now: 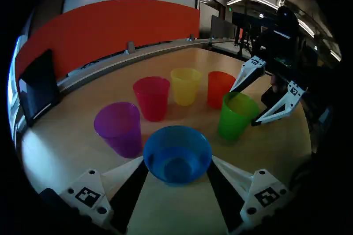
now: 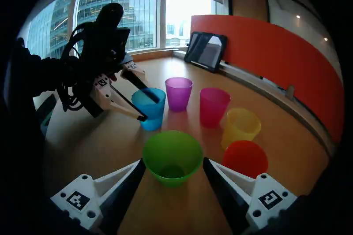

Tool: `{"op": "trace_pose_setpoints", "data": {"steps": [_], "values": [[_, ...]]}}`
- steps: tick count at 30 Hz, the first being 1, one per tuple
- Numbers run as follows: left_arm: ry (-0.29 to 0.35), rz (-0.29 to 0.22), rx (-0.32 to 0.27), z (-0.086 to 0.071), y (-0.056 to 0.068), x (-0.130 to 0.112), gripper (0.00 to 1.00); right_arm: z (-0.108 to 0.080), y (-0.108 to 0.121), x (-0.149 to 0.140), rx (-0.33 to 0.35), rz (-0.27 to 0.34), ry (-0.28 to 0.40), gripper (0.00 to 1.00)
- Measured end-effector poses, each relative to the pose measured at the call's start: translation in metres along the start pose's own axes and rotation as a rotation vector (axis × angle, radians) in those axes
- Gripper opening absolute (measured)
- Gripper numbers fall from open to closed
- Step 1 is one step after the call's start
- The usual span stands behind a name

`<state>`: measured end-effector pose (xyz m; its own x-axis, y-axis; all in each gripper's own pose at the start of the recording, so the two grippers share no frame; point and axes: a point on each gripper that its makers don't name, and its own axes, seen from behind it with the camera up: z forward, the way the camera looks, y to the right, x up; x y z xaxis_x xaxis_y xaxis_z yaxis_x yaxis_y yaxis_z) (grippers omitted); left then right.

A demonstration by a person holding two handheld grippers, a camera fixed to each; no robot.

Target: Pour water

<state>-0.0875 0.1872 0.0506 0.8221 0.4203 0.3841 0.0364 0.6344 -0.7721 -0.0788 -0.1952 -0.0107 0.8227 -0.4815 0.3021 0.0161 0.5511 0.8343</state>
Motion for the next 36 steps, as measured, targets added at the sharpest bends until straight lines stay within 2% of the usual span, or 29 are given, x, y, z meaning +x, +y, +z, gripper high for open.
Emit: {"op": "trace_pose_setpoints", "data": {"steps": [8,15,20,26,36], "values": [[-0.003,-0.005,0.004,-0.005,-0.001,-0.002,0.85,0.007,-0.001,-0.001,0.001,0.008,0.000,1.00],[0.019,-0.006,0.008,-0.013,0.000,0.003,0.85,0.013,-0.001,0.002,0.001,0.018,0.007,1.00],[0.032,-0.001,0.014,-0.020,0.000,0.007,0.85,0.013,-0.001,0.004,-0.007,0.012,0.010,0.93],[0.052,0.006,0.025,-0.031,0.003,0.014,0.85,0.010,-0.005,0.007,-0.003,0.008,0.018,0.92],[0.109,0.030,0.051,-0.056,0.007,0.037,0.85,-0.008,-0.010,0.036,-0.016,0.003,0.083,0.92]]}}
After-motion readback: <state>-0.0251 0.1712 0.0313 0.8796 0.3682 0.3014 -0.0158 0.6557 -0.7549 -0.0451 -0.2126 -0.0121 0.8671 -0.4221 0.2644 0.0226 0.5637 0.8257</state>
